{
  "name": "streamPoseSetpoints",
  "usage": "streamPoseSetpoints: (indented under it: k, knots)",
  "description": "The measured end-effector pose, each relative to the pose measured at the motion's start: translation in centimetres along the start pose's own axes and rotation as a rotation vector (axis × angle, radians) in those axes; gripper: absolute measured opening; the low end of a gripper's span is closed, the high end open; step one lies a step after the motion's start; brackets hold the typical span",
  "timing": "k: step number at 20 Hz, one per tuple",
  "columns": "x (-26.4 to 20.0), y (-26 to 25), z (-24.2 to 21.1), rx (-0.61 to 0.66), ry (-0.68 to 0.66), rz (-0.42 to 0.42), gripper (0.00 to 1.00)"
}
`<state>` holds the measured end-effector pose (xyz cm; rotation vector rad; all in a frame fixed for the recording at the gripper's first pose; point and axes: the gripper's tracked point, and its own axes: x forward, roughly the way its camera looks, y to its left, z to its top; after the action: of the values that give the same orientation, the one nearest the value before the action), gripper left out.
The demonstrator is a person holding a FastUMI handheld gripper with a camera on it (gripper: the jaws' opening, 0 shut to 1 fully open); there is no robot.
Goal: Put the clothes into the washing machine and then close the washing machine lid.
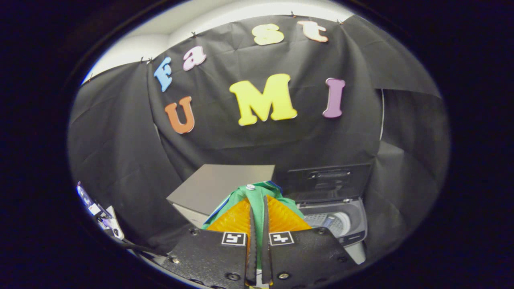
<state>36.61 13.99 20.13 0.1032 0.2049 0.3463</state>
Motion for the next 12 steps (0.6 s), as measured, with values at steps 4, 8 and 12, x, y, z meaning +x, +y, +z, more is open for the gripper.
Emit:
streamPoseSetpoints:
  k: [4, 8, 12]
  knots:
    - [-0.6, -7.2, 2.9, -0.017, -0.054, -0.058, 0.08]
    - [2.0, -13.0, 4.0, -0.06, -0.038, -0.047, 0.08]
    - [6.3, -16.7, 3.1, -0.078, 0.012, 0.0, 0.08]
